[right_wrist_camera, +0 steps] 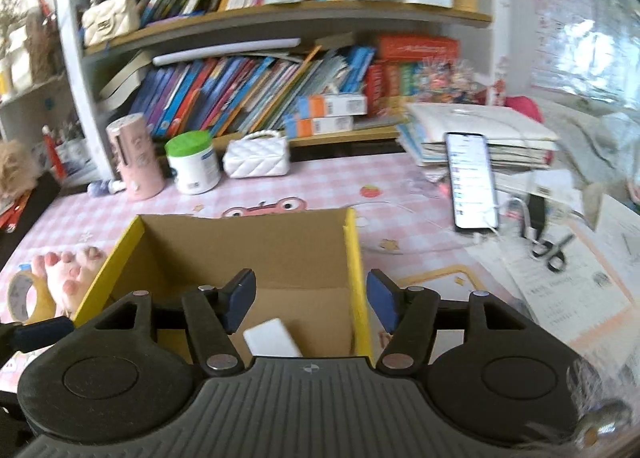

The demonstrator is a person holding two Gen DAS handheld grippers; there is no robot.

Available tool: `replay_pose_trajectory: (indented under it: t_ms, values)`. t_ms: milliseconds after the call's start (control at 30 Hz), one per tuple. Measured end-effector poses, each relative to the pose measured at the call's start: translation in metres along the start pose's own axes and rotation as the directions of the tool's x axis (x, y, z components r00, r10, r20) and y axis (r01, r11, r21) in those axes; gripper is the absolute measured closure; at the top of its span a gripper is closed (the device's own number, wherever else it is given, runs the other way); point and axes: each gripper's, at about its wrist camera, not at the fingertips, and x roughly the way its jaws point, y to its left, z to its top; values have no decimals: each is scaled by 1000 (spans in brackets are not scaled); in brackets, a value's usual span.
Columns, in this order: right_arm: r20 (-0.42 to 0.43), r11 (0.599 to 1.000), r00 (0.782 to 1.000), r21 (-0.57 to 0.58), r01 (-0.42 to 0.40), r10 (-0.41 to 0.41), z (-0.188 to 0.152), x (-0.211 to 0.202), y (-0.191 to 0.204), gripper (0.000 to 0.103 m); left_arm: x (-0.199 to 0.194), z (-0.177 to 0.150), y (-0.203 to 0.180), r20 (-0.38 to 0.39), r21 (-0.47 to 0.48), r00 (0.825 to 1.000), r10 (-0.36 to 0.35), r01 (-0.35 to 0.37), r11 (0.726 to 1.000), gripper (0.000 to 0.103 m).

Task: Organize objects
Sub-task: 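Lift both open tools out of the yellow box and back away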

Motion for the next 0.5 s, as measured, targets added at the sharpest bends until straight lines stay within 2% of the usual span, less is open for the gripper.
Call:
replay_pose_trajectory:
  t_ms: [267, 500]
  values:
    - [-5, 996, 997, 44, 71, -71, -35, -30, 3, 43, -21, -19, 10, -4, -12, 1000, -2, 2, 1000, 15]
    - [-41, 991, 991, 30, 128, -126, -71, -47, 23, 42, -38, -40, 20, -30, 0, 999, 37, -37, 999, 14]
